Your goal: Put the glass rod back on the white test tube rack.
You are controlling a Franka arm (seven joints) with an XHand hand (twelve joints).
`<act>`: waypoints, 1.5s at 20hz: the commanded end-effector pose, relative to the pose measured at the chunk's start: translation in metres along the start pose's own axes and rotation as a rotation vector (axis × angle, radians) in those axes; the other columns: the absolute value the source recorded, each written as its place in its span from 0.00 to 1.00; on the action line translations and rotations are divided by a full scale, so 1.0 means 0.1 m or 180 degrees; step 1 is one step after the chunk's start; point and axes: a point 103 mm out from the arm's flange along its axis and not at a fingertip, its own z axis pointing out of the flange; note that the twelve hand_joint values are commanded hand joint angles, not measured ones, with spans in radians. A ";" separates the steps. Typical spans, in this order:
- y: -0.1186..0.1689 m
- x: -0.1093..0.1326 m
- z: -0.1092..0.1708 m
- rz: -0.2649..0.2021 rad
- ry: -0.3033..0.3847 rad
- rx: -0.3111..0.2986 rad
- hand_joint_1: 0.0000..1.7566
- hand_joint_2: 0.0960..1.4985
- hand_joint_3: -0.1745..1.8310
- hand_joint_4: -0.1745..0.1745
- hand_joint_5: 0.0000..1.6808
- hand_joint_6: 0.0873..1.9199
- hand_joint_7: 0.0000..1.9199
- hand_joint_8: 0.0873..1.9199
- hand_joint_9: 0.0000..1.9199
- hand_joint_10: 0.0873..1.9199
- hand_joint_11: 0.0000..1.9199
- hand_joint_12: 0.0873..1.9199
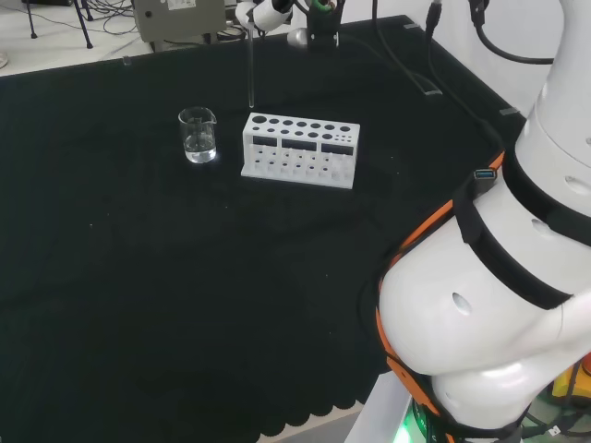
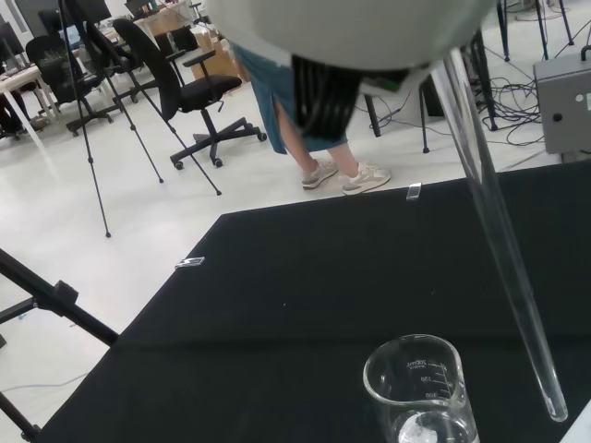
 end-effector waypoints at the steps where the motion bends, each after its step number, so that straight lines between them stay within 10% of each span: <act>1: 0.06 0.05 0.08 -0.0003 -0.0018 0.0052 0.74 0.36 0.56 0.00 0.65 0.44 0.60 0.65 0.82 0.52 0.86 0.42; 30: 0.18 -0.14 0.39 0.0102 0.0034 0.0225 0.74 0.35 0.56 0.00 0.65 0.44 0.60 0.65 0.82 0.52 0.86 0.43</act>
